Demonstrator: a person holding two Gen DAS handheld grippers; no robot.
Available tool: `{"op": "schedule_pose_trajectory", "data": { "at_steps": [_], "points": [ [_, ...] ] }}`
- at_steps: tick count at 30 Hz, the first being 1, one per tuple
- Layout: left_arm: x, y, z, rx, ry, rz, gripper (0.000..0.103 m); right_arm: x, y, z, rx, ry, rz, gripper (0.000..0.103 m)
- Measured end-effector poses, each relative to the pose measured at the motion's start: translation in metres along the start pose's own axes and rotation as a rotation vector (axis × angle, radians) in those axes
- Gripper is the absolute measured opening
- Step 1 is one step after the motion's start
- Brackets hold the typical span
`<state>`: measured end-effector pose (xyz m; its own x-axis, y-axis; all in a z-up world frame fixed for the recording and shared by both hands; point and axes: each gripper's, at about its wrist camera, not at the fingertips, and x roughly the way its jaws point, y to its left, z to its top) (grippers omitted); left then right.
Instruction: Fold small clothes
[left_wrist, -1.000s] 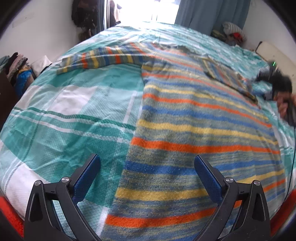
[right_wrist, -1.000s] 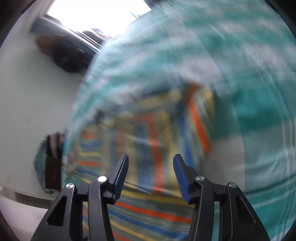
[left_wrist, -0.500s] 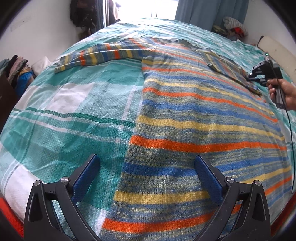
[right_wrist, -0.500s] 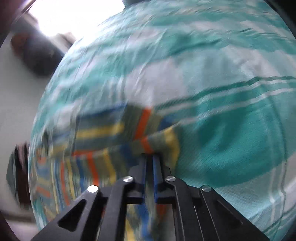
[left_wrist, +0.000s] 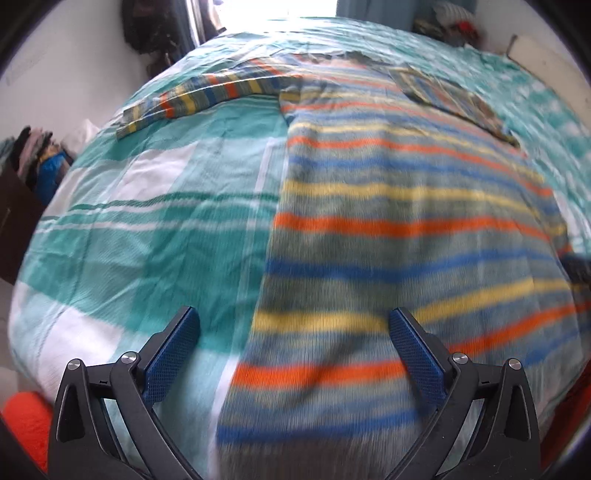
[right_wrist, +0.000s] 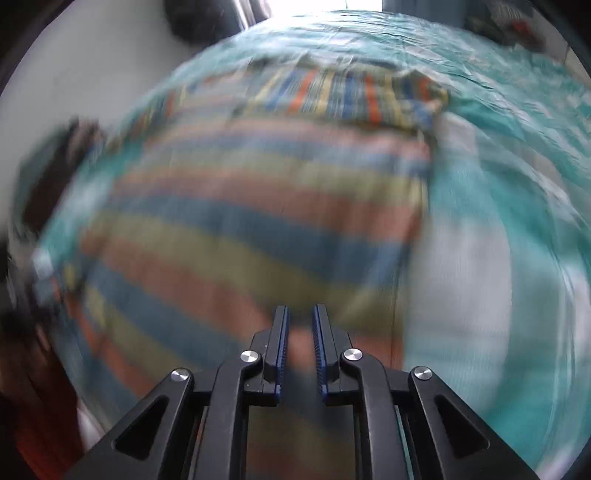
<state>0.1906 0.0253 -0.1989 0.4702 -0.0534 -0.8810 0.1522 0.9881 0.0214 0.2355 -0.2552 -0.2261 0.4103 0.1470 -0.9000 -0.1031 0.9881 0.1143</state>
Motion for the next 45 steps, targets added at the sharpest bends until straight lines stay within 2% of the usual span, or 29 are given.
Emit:
{"op": "schedule_pose_trajectory", "data": {
  "at_steps": [2, 4, 8, 10, 11, 12, 14, 16, 21, 23, 25, 27, 29, 31, 34, 36, 38, 39, 40, 41, 42, 43, 44, 45],
  "points": [
    [-0.005, 0.0, -0.007, 0.0, 0.003, 0.003, 0.102, -0.017, 0.013, -0.038, -0.019, -0.029, -0.055, 0.017],
    [-0.01, 0.0, -0.011, -0.011, -0.002, 0.007, 0.102, -0.032, 0.024, -0.052, -0.006, -0.039, -0.097, 0.017],
    [-0.014, -0.004, -0.012, -0.016, -0.009, 0.02, 0.102, -0.055, 0.054, -0.033, 0.01, -0.101, -0.086, 0.018],
    [-0.012, -0.006, -0.013, -0.013, -0.012, 0.023, 0.102, -0.05, 0.077, -0.018, -0.034, -0.12, -0.091, 0.031],
    [-0.009, -0.007, -0.015, -0.008, -0.01, 0.025, 0.102, -0.047, 0.089, -0.014, -0.053, -0.126, -0.098, 0.046],
    [-0.006, -0.008, -0.016, -0.003, -0.008, 0.028, 0.103, -0.042, 0.098, -0.011, -0.072, -0.132, -0.111, 0.053],
    [-0.002, -0.008, -0.017, 0.004, -0.011, 0.025, 0.103, -0.024, 0.111, -0.008, -0.1, -0.1, -0.137, 0.053],
    [0.0, -0.008, -0.017, 0.004, -0.01, 0.019, 0.103, -0.002, 0.116, -0.012, -0.093, -0.018, -0.146, 0.053],
    [-0.006, -0.005, -0.014, 0.0, 0.004, 0.004, 0.101, 0.005, 0.112, -0.02, -0.052, -0.017, -0.145, 0.056],
    [-0.017, 0.006, -0.005, -0.055, 0.007, -0.06, 0.101, 0.004, 0.109, -0.022, -0.051, -0.026, -0.139, 0.057],
    [-0.03, 0.031, 0.015, -0.153, -0.032, -0.158, 0.101, 0.006, 0.109, -0.024, -0.05, -0.034, -0.132, 0.057],
    [-0.034, 0.065, 0.047, -0.258, -0.074, -0.211, 0.102, 0.006, 0.109, -0.026, -0.056, -0.045, -0.129, 0.058],
    [-0.016, 0.111, 0.088, -0.393, -0.094, -0.241, 0.102, 0.007, 0.109, -0.026, -0.062, -0.056, -0.128, 0.058],
    [0.022, 0.156, 0.124, -0.528, -0.097, -0.234, 0.102, 0.008, 0.11, -0.025, -0.07, -0.061, -0.128, 0.059],
    [0.083, 0.199, 0.157, -0.665, -0.076, -0.184, 0.101, 0.008, 0.11, -0.024, -0.081, -0.063, -0.123, 0.06],
    [0.116, 0.219, 0.165, -0.766, -0.064, -0.174, 0.101, 0.009, 0.109, -0.023, -0.083, -0.063, -0.119, 0.061],
    [0.123, 0.227, 0.17, -0.826, -0.124, -0.147, 0.101, 0.009, 0.109, -0.023, -0.081, -0.063, -0.115, 0.062],
    [0.122, 0.229, 0.173, -0.846, -0.156, -0.125, 0.094, 0.009, 0.109, -0.023, -0.083, -0.064, -0.114, 0.062],
    [0.121, 0.23, 0.179, -0.858, -0.179, -0.115, 0.079, 0.01, 0.108, -0.024, -0.084, -0.066, -0.113, 0.062],
    [0.122, 0.23, 0.187, -0.853, -0.188, -0.137, 0.02, 0.009, 0.108, -0.024, -0.084, -0.068, -0.111, 0.062],
    [0.124, 0.229, 0.197, -0.83, -0.165, -0.164, 0.006, 0.009, 0.108, -0.024, -0.084, -0.069, -0.108, 0.062],
    [0.118, 0.22, 0.213, -0.776, -0.159, -0.13, 0.005, 0.01, 0.107, -0.024, -0.082, -0.069, -0.106, 0.062],
    [0.103, 0.206, 0.228, -0.693, -0.19, -0.068, 0.005, 0.009, 0.106, -0.023, -0.08, -0.07, -0.101, 0.062],
    [0.087, 0.187, 0.243, -0.601, -0.227, -0.042, 0.005, 0.009, 0.106, -0.023, -0.079, -0.07, -0.097, 0.062]
  ]
}}
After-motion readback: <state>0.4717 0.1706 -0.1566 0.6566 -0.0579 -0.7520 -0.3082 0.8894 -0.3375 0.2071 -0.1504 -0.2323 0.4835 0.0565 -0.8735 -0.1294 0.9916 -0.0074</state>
